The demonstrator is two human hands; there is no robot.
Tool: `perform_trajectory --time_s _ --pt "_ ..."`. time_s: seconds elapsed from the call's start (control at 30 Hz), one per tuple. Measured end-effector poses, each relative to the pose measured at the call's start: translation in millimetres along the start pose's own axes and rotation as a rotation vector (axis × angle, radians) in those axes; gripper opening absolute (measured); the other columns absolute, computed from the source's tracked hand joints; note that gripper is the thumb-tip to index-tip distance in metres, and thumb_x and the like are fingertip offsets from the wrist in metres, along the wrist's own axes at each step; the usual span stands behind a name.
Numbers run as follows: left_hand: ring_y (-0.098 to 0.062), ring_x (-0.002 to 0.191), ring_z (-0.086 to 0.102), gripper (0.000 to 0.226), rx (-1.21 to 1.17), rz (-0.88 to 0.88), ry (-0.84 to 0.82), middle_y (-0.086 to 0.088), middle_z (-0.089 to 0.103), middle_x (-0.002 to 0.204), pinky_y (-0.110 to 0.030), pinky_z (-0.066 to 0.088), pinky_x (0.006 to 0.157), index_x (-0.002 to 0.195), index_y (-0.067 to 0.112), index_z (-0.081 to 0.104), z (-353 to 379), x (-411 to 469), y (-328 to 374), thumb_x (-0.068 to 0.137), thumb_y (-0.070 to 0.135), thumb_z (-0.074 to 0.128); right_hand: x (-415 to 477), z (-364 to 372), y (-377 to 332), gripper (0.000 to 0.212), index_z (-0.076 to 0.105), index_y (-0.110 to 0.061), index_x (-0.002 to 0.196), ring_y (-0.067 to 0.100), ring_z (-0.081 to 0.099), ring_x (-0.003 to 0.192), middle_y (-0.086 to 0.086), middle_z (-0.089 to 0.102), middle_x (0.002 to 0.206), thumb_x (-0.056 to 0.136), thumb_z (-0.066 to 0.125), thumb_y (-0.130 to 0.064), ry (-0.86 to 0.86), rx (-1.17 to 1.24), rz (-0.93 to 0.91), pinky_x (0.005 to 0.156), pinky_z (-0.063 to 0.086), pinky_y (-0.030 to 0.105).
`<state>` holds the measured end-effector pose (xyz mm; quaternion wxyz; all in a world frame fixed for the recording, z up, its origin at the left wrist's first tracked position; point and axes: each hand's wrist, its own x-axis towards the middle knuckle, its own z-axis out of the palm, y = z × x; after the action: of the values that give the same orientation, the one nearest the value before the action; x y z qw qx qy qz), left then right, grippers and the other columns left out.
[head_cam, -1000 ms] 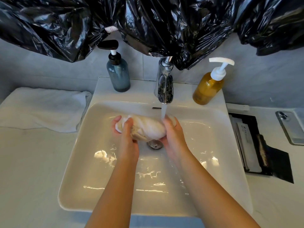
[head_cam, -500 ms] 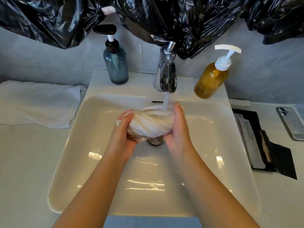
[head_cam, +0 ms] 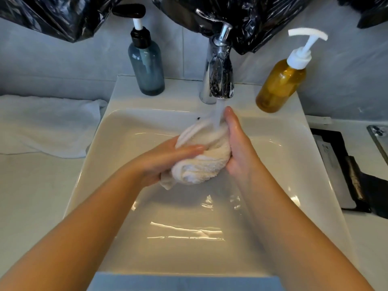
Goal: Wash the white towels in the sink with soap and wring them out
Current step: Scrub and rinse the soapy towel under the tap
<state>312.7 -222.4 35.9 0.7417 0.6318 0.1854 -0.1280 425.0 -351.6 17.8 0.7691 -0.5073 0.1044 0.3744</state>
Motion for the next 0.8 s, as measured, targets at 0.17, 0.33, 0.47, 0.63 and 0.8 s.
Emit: perform_trajectory --time_s 0.17,0.33,0.47,0.63,0.8 --pt "-0.031 0.077 0.069 0.015 0.025 0.244 0.321 -0.007 0.075 0.085 -0.042 0.051 0.065 0.092 0.033 0.076 23.4 7.4 -3.3 0.081 0.029 0.068 -16.4 -6.6 2.3 0.059 0.06 -0.018 0.131 0.03 0.072 0.101 0.013 0.073 0.114 0.085 0.065 -0.056 0.044 0.006 0.026 0.087 0.058 0.049" --pt "-0.008 0.073 0.059 0.027 0.339 0.274 0.51 0.003 0.062 0.082 -0.021 0.045 0.062 0.089 0.019 0.059 34.3 7.9 -10.3 0.083 0.045 0.062 -25.7 -13.5 21.2 0.048 0.063 -0.018 0.129 0.025 0.073 0.1 0.009 0.074 0.111 0.092 0.062 -0.05 0.04 -0.059 -0.002 0.081 0.06 0.043" --pt "-0.005 0.075 0.064 0.044 0.254 0.152 0.248 -0.002 0.064 0.098 -0.023 0.053 0.065 0.103 0.022 0.05 23.2 2.7 -3.7 0.078 0.055 0.065 -21.5 -13.4 15.6 0.054 0.062 -0.019 0.126 0.029 0.072 0.101 0.01 0.075 0.109 0.086 0.069 -0.054 0.048 -0.18 -0.067 0.094 0.055 0.053" --pt "-0.02 0.11 0.066 0.05 -0.333 0.14 -0.117 -0.005 0.068 0.122 -0.031 0.056 0.081 0.129 0.021 0.055 26.4 -1.1 -0.9 0.097 0.053 0.035 -25.3 -18.7 3.3 0.041 0.066 -0.021 0.12 0.028 0.071 0.103 0.008 0.075 0.109 0.087 0.072 -0.045 -0.032 -0.268 -0.1 0.099 0.052 0.053" --pt "-0.021 0.102 0.069 0.041 -0.073 0.207 0.519 -0.002 0.069 0.113 -0.044 0.058 0.086 0.127 0.026 0.054 50.0 31.2 -13.9 0.097 0.053 0.046 -37.5 -7.2 14.8 0.027 0.059 -0.025 0.113 0.019 0.072 0.089 0.002 0.073 0.099 0.09 0.065 -0.036 0.046 -0.46 -0.211 0.084 0.059 0.042"
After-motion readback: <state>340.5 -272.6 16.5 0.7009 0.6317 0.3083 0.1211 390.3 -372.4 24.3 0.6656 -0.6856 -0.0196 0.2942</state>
